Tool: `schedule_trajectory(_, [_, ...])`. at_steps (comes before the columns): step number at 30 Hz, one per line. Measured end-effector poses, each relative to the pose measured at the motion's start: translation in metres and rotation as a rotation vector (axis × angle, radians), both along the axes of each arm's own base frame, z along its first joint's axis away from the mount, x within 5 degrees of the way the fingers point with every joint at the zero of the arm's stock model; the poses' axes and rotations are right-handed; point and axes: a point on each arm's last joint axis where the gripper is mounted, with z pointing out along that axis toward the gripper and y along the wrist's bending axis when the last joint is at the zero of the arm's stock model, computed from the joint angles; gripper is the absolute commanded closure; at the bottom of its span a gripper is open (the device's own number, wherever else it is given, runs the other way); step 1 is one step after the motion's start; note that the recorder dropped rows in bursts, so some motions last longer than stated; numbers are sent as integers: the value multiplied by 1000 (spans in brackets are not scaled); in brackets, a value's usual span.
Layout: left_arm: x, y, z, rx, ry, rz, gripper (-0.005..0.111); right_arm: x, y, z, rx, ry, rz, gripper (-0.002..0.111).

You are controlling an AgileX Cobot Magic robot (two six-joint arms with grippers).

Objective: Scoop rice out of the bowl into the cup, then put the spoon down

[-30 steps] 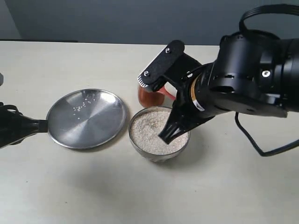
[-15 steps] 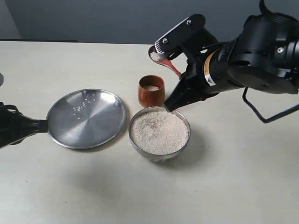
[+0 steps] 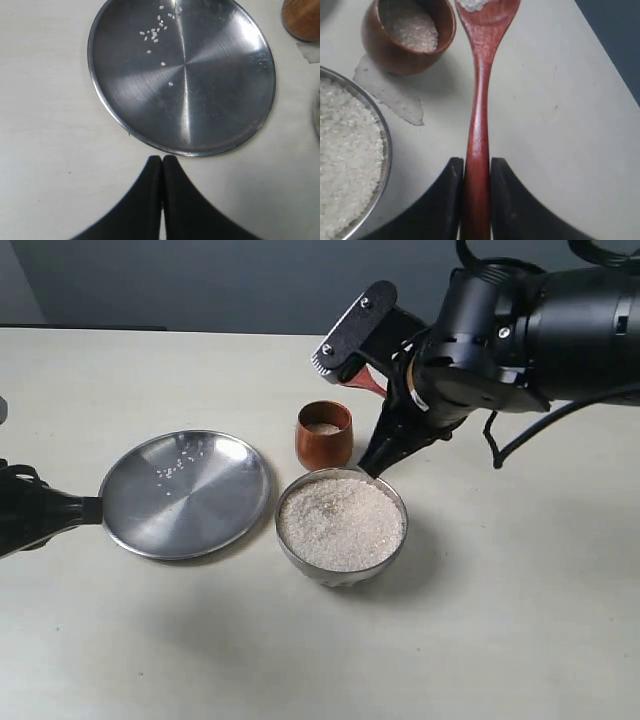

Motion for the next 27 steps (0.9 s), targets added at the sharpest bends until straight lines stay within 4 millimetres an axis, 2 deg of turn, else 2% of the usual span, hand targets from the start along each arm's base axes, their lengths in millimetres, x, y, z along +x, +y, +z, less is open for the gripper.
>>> schedule_trajectory(7, [0, 0, 0, 0, 0, 0, 106, 2, -2, 0, -81, -2, 40, 109])
schedule_trajectory(19, [0, 0, 0, 0, 0, 0, 106, 9, 6, -28, -124, 49, 69, 109])
schedule_trajectory(27, [0, 0, 0, 0, 0, 0, 106, 8, 12, -27, -178, 3, 133, 109])
